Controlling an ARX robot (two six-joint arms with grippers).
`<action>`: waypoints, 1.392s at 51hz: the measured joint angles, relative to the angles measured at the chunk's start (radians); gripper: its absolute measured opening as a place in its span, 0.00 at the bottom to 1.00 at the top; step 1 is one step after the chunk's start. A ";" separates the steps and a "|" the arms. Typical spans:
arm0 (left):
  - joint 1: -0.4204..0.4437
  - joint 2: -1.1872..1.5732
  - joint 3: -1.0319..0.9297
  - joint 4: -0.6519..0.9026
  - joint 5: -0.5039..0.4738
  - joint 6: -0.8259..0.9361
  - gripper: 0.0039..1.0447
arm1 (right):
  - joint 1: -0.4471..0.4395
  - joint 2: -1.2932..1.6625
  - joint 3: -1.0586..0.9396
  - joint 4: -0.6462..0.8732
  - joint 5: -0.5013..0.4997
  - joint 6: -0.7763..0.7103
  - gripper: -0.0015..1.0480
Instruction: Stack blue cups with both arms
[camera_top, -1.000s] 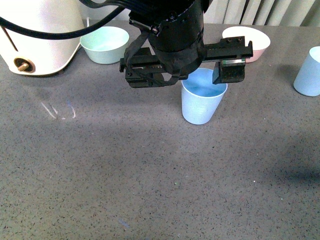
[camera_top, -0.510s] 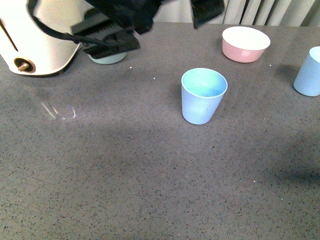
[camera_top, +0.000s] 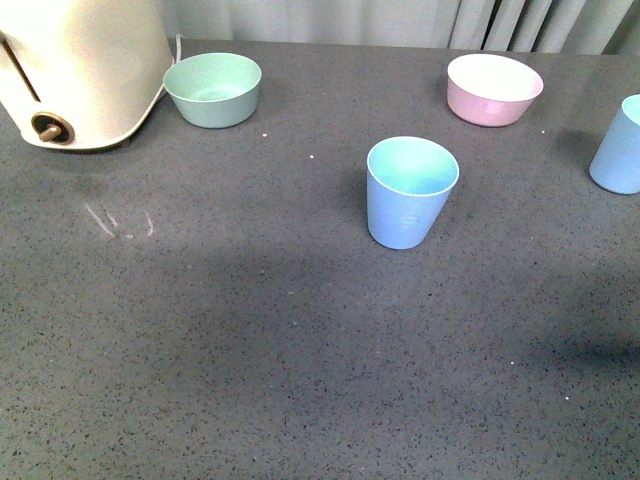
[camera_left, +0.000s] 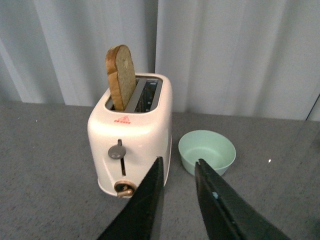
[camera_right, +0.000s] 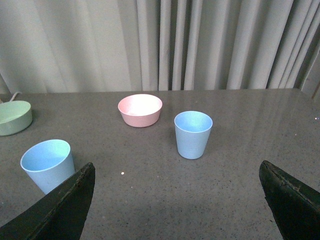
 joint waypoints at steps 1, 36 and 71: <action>0.011 -0.020 -0.023 0.000 0.013 0.003 0.13 | 0.000 0.000 0.000 0.000 0.000 0.000 0.91; 0.235 -0.452 -0.322 -0.116 0.239 0.019 0.01 | 0.000 0.000 0.000 0.000 0.000 0.000 0.91; 0.249 -0.874 -0.344 -0.499 0.249 0.020 0.01 | 0.000 0.000 0.000 0.000 0.000 0.000 0.91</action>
